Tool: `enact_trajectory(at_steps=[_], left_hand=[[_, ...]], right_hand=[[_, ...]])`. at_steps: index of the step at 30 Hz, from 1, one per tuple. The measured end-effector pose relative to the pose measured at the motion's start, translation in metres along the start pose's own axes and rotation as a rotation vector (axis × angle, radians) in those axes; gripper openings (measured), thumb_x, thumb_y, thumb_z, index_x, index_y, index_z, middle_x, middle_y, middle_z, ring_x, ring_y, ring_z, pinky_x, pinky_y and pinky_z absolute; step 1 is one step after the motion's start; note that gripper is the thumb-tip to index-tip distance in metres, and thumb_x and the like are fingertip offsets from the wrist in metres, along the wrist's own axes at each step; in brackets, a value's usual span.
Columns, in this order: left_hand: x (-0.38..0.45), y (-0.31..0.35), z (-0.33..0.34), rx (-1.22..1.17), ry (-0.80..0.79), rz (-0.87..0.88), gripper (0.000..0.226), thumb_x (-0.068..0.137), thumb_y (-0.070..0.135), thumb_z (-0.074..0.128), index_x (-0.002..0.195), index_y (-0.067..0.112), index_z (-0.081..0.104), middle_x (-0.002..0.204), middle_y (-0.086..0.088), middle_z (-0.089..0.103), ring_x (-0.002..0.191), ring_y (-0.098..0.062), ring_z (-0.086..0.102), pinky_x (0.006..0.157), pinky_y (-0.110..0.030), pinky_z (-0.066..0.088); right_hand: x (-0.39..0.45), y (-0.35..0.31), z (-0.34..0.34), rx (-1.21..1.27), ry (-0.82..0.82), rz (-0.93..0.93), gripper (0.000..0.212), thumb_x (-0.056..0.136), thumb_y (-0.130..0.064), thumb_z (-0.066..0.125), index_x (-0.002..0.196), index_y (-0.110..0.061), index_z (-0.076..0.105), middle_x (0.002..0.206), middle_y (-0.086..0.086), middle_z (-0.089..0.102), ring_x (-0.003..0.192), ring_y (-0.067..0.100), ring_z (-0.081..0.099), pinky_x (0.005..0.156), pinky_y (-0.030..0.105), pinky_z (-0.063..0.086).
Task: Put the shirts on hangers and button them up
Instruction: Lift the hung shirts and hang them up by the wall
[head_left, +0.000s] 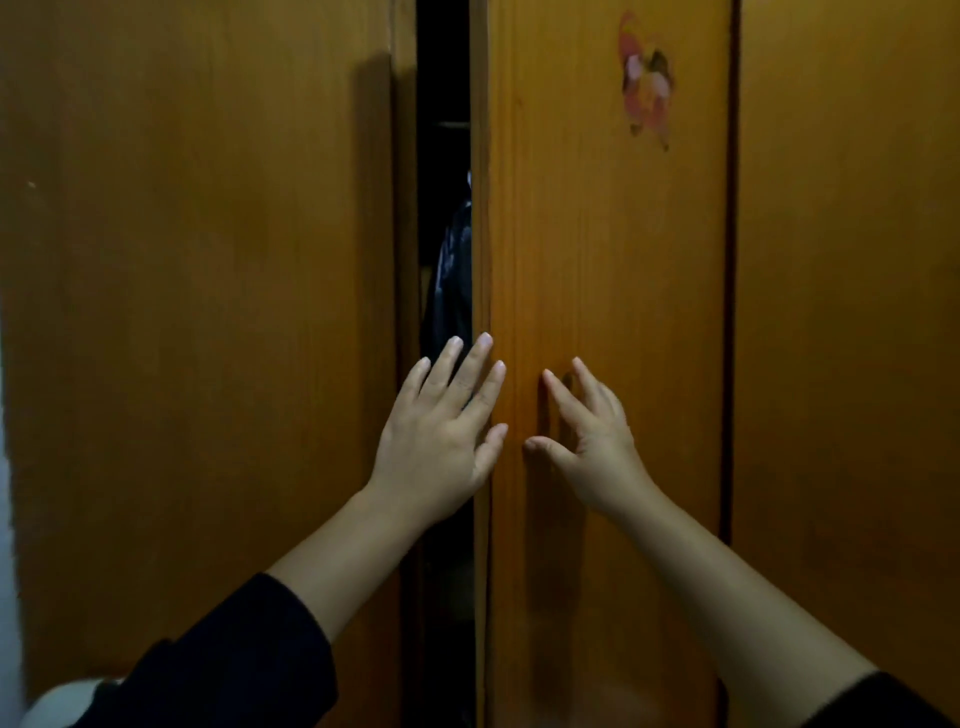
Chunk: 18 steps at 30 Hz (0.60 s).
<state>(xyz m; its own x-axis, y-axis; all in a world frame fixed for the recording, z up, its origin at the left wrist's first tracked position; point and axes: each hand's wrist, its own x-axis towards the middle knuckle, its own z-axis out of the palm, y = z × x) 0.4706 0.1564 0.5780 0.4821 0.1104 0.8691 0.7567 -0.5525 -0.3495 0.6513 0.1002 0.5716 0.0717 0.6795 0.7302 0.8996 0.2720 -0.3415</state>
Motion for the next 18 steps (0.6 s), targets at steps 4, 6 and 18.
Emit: enact_trajectory(at_steps=[4, 6, 18], left_hand=[[-0.001, -0.025, 0.024, 0.108, -0.164, -0.057, 0.084, 0.086, 0.069, 0.030, 0.148, 0.011, 0.026, 0.158, -0.011, 0.017, 0.145, -0.031, 0.014, 0.115, -0.044, 0.010], [0.000, -0.036, 0.036, 0.155, -0.226, -0.082, 0.095, 0.081, 0.075, 0.029, 0.148, 0.009, 0.022, 0.158, -0.012, 0.013, 0.146, -0.031, 0.011, 0.116, -0.044, 0.009], [0.011, -0.091, 0.106, 0.129, -0.358, -0.166, 0.109, 0.084, 0.071, 0.046, 0.144, 0.013, -0.024, 0.153, -0.007, -0.031, 0.141, -0.024, -0.029, 0.118, -0.039, -0.011]], right_hand=[[0.034, 0.004, 0.024, -0.167, -0.028, 0.008, 0.082, 0.088, -0.049, 0.055, 0.148, -0.039, 0.000, 0.158, -0.009, -0.015, 0.145, 0.015, -0.013, 0.116, 0.045, 0.007], [0.050, 0.009, 0.034, -0.216, -0.040, 0.013, 0.088, 0.086, -0.050, 0.057, 0.149, -0.037, -0.003, 0.158, -0.008, -0.016, 0.145, 0.017, -0.014, 0.116, 0.046, 0.005], [0.108, 0.038, 0.105, -0.375, -0.065, 0.057, 0.109, 0.077, -0.054, 0.067, 0.147, -0.033, -0.014, 0.156, -0.002, -0.024, 0.143, 0.020, -0.022, 0.113, 0.039, -0.007]])
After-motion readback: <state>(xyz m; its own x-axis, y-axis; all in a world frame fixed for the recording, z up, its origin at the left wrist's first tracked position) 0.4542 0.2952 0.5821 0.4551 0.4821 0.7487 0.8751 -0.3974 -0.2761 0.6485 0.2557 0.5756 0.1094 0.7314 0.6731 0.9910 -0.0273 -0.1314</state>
